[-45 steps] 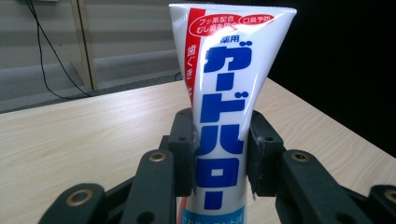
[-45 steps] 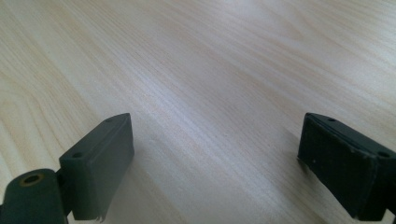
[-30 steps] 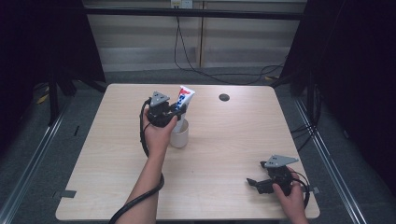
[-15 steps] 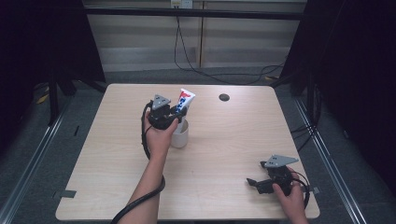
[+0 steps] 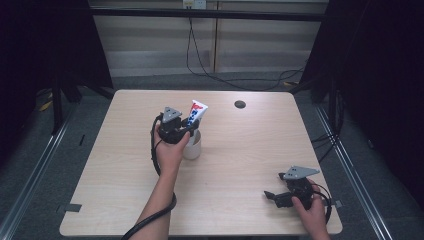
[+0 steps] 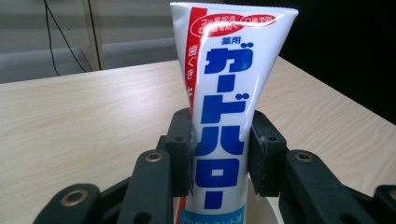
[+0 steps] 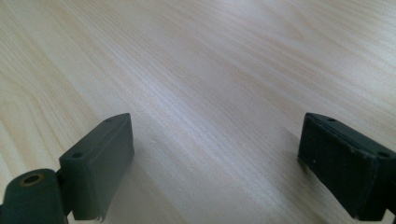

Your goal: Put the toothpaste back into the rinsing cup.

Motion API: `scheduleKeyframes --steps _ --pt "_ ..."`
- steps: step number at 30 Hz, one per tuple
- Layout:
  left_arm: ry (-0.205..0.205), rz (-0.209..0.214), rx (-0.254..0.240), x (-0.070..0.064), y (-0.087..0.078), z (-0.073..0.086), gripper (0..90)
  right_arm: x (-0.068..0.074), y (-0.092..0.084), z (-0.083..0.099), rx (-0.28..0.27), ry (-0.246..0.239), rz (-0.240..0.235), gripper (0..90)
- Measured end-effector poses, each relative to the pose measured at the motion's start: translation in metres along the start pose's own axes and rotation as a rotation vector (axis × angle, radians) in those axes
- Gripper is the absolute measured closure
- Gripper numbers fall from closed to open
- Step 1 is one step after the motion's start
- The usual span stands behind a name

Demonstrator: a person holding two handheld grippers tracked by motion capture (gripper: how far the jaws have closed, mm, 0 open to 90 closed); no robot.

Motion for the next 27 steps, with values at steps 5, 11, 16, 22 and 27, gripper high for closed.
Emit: scheduleKeyframes --steps 5,11,16,22,27 --pt "0.003 -0.006 0.003 0.000 0.000 0.002 65.5 0.000 0.000 0.000 0.000 0.000 0.000 9.9" --pt "0.009 -0.008 0.006 -0.001 0.001 0.006 65.1 0.000 0.000 0.000 0.000 0.000 0.000 9.9" --pt "0.012 -0.013 0.004 -0.002 0.000 0.008 64.5 0.000 0.000 0.000 0.000 0.000 0.000 9.9" --pt "0.021 -0.015 0.016 -0.002 -0.001 0.011 63.8 0.000 0.000 0.000 0.000 0.000 0.001 9.9" --pt "0.027 -0.022 0.025 -0.002 -0.004 0.015 63.6 0.000 0.000 0.000 -0.001 0.000 0.001 9.9"
Point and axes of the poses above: each handheld gripper's, and its own axes: y roughly forward along the jaws, z roughly out of its underside, x roughly to its left, the point moved 2 cm from there along y, roughly forward along the jaws, and after that the axes turned 15 degrees about -y, right-handed, at the moved point
